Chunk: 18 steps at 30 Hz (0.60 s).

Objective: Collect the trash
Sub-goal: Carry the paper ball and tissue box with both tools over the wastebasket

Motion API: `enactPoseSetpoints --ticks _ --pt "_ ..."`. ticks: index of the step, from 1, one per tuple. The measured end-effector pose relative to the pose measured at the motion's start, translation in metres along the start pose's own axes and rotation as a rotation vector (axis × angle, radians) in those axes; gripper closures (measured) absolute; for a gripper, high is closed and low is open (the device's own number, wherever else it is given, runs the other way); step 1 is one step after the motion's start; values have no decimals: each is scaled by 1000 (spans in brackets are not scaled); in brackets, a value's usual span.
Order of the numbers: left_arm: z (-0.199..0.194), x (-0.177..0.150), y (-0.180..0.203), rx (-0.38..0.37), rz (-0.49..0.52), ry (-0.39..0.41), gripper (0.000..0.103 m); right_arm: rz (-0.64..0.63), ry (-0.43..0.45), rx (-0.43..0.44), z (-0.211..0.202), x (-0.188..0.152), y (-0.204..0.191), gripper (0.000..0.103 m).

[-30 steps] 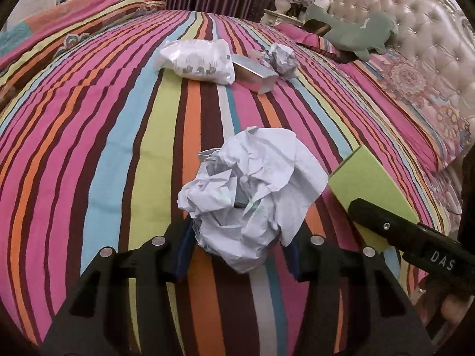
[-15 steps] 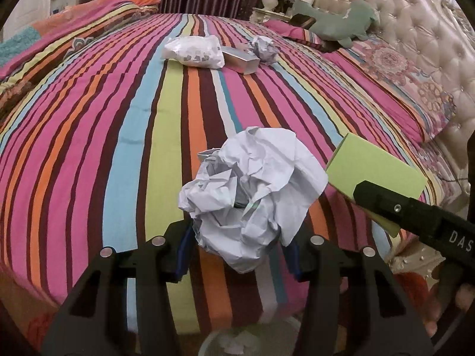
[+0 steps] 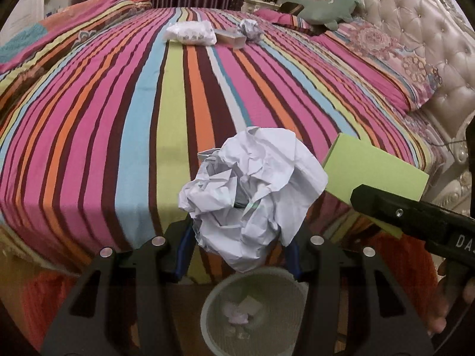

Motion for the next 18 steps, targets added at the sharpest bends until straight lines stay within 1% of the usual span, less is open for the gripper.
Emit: enactPoseSetpoints --ticks 3,6,9,12,17,18 --pt "-4 -17 1 8 -3 -14 54 1 -34 -19 -1 -18 0 45" --pt "-5 -32 2 -3 -28 -32 54 10 -63 -27 -1 -32 0 45" --pt "0 -47 3 0 -34 -68 54 16 -97 -41 3 -46 2 45" --pt "4 -56 5 3 -30 -97 54 7 -133 -65 8 -61 4 45" --pt "15 -72 6 17 -26 -164 54 7 -239 -96 23 -89 11 45" --pt "17 -75 6 23 -21 -175 54 10 -276 -105 30 -98 15 45"
Point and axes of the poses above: each gripper's, at about its wrist camera, not at the fingertips, and z roughly the way its jaws point, y to its right, x to its top, the point moved 8 cm from there along z, roughly the way its jaws point, and after that the axes turned 12 degrees about -x, right-handed, at the moved point
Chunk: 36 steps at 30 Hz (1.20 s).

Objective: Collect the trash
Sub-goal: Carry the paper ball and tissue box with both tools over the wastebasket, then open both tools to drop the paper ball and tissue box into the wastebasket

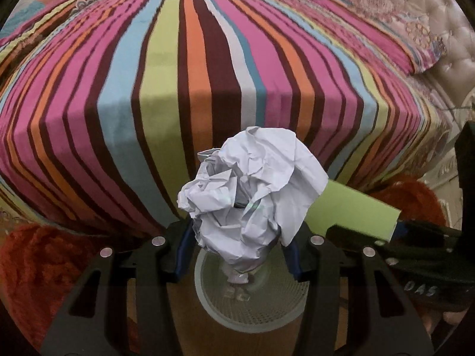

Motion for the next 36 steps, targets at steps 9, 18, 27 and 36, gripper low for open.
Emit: enactPoseSetpoints --ticks 9,18,27,36 --pt "35 -20 -2 57 29 -145 54 54 -172 -47 34 -16 13 45" --pt "73 -45 -12 103 9 -330 54 114 -289 -113 57 -27 25 45" --pt "110 -73 -9 87 1 -510 54 143 -370 -139 80 -33 31 45" --pt "134 -98 -14 77 -11 -638 54 129 -443 -177 99 -43 29 45"
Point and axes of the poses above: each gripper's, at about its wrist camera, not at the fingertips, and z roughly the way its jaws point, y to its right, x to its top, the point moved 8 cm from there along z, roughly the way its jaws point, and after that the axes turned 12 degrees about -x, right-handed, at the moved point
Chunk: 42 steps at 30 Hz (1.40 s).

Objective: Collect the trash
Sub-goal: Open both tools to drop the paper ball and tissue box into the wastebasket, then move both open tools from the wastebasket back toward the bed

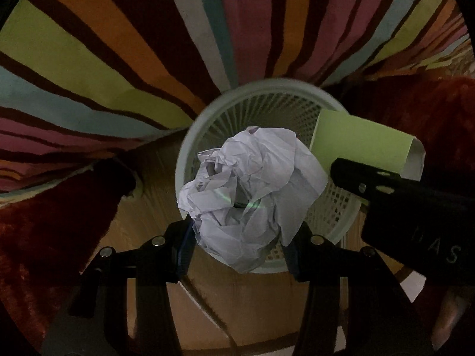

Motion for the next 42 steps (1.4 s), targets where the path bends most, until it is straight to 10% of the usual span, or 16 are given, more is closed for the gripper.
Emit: enactPoseSetpoints --ticks 17,22,24,42 --pt "34 -12 -5 -71 -36 -143 51 -7 -99 -31 35 2 -8 45" --pt "48 -18 -11 -72 -85 -177 23 14 -133 -37 44 2 -6 36" --pt "52 -18 -13 -79 -102 -180 23 26 -133 -45 45 5 -4 22" --pt "29 -14 -8 -74 -116 -78 16 102 -102 -43 22 7 14 22"
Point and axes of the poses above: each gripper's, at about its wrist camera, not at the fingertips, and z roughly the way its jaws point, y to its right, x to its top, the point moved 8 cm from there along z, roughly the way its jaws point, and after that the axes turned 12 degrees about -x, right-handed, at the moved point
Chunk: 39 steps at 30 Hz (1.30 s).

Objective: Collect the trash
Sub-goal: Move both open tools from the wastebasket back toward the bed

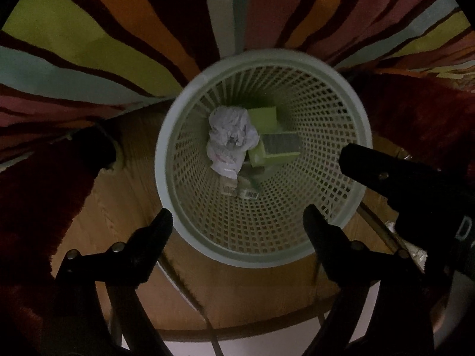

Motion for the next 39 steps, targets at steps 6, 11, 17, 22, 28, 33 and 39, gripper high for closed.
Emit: enactPoseSetpoints --ticks 6,11,17,22,28,33,39 --pt "-32 2 8 -16 26 122 16 15 94 21 -31 -3 3 22" --pt "-74 0 28 -2 107 282 14 25 270 100 -67 -6 6 21" --pt "-131 1 42 -15 160 526 14 -9 518 125 -127 -11 13 21" --pt "-176 2 35 -38 130 710 14 -17 687 83 -159 -9 12 21" --pt "-232 5 24 -20 115 914 14 -59 840 59 -191 -3 10 21" --pt "-266 11 17 -18 110 994 13 -73 928 83 -210 7 8 21" --pt "-294 30 -1 50 93 1034 13 -87 957 125 -224 24 3 21"
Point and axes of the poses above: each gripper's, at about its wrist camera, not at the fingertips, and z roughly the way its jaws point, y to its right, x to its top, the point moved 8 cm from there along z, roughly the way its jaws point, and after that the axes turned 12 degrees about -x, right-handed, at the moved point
